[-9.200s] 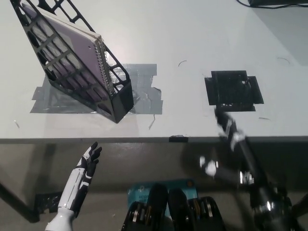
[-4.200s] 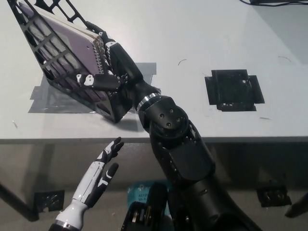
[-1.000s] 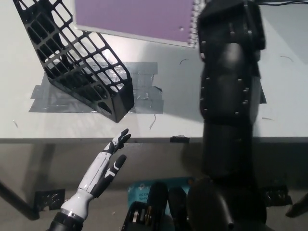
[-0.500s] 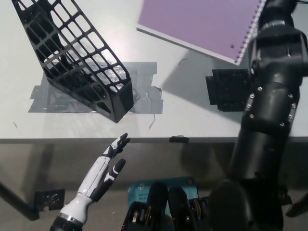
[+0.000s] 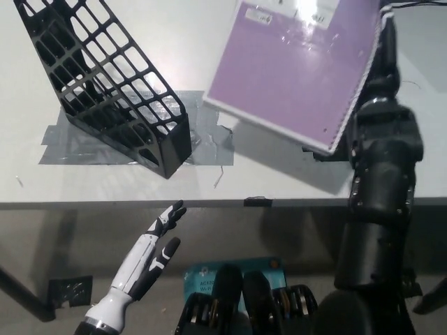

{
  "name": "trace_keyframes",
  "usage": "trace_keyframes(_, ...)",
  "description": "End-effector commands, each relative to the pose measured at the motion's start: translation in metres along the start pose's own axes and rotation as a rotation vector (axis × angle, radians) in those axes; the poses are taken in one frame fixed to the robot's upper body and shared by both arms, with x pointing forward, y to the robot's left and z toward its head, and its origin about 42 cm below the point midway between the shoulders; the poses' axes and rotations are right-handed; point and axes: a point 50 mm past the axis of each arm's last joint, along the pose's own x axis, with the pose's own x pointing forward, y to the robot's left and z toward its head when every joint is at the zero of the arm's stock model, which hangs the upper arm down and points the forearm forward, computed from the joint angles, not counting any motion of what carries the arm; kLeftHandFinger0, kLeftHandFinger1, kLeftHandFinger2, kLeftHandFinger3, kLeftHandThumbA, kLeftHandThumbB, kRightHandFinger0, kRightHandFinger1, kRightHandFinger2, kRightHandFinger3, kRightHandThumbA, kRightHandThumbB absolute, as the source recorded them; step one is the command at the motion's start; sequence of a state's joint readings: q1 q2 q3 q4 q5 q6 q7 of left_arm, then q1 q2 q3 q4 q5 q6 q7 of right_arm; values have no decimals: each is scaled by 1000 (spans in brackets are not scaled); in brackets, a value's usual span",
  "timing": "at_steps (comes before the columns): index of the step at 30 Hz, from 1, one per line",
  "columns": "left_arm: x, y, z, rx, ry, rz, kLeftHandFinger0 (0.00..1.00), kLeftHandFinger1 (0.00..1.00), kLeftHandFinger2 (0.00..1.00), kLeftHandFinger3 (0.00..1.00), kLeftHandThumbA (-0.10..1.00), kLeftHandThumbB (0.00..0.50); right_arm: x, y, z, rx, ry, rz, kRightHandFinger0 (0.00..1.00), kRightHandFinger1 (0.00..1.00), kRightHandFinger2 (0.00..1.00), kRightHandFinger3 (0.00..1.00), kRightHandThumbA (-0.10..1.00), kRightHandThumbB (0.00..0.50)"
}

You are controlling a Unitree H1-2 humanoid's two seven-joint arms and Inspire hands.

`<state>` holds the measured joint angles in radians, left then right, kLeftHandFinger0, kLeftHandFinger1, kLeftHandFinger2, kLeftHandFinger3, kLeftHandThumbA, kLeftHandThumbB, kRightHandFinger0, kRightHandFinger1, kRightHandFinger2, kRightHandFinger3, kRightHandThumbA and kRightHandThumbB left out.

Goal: A shelf with a book inside it is placed on the center of the desk infront of the robot. The robot uses its right hand to grab the book, take it out and hand it to a person.

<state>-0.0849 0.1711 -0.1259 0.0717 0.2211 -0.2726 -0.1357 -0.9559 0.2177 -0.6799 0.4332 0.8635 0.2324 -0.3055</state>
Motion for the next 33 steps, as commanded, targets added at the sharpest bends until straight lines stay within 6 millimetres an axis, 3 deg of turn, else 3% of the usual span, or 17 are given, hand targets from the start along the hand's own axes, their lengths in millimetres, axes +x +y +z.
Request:
trace_keyframes(1, 0, 3, 8, 13, -35, 21, 1000, 1000, 1000, 1000, 1000, 338, 6, -8, -17, 37, 12, 5, 0, 169, 533, 1000, -100, 8)
trace_keyframes(2, 0, 4, 8, 13, -34, 20, 1000, 1000, 1000, 1000, 1000, 337, 7, -13, -21, 40, 17, -15, 0, 161, 537, 1000, -100, 26)
trace_keyframes(6, 0, 3, 8, 5, -36, 20, 1000, 1000, 1000, 1000, 1000, 344, 10, -27, -30, 24, 22, -49, 0, 132, 519, 1000, -100, 4)
trace_keyframes(8, 0, 4, 8, 11, -37, 21, 1000, 1000, 1000, 1000, 1000, 348, 11, -36, -36, 13, 27, -63, 0, 173, 571, 1000, -100, 32)
trace_keyframes(12, 0, 5, 9, 15, -31, 20, 1000, 1000, 1000, 1000, 1000, 350, 13, -45, -43, 13, 46, -82, 0, 141, 561, 1000, -100, 9)
trace_keyframes(15, 1, 6, 10, 22, -31, 17, 1000, 1000, 1000, 1000, 1000, 354, 13, -50, -47, 10, 63, -107, 0, 111, 580, 1000, -100, 19)
trace_keyframes(16, 2, 6, 11, 21, -32, 18, 1000, 1000, 1000, 1000, 1000, 355, 14, -53, -49, -3, 72, -125, 0, 81, 603, 1000, -100, 32)
trace_keyframes(17, 2, 6, 11, 21, -34, 19, 1000, 1000, 1000, 1000, 1000, 354, 14, -55, -50, -37, 74, -133, 0, 117, 617, 1000, -100, 117)
trace_keyframes(18, 2, 6, 12, 21, -35, 19, 1000, 1000, 1000, 1000, 1000, 354, 15, -57, -51, -61, 75, -138, 0, 79, 570, 1000, -100, 114)
trace_keyframes(19, 3, 6, 12, 22, -37, 20, 1000, 1000, 1000, 1000, 1000, 352, 14, -58, -51, -80, 83, -121, 287, 422, 908, 1000, -17, 165)
trace_keyframes(20, 4, 7, 12, 24, -41, 21, 1000, 1000, 1000, 1000, 1000, 350, 14, -57, -52, -90, 93, -97, 320, 489, 910, 1000, 16, 162)
trace_keyframes(21, 5, 8, 13, 19, -41, 21, 1000, 1000, 1000, 1000, 1000, 358, 13, -56, -52, -102, 126, 19, 1000, 1000, 1000, 1000, 409, 227)
trace_keyframes(22, 5, 8, 13, 15, -41, 22, 1000, 1000, 1000, 1000, 1000, 356, 11, -56, -52, -121, 136, 71, 1000, 1000, 1000, 1000, 482, 327)
trace_keyframes(25, 5, 7, 13, 20, -40, 20, 1000, 1000, 1000, 1000, 1000, 358, 7, -51, -50, -205, 130, 184, 1000, 1000, 1000, 1000, 617, 421)
trace_keyframes(28, 5, 8, 13, 29, -42, 19, 1000, 1000, 1000, 1000, 1000, 353, 5, -47, -46, -275, 103, 229, 1000, 1000, 1000, 1000, 667, 448)
trace_keyframes(33, 10, 10, 16, 40, -44, 15, 1000, 1000, 1000, 1000, 1000, 360, -6, -22, -25, -431, -2, 349, 1000, 1000, 1000, 1000, 719, 498)
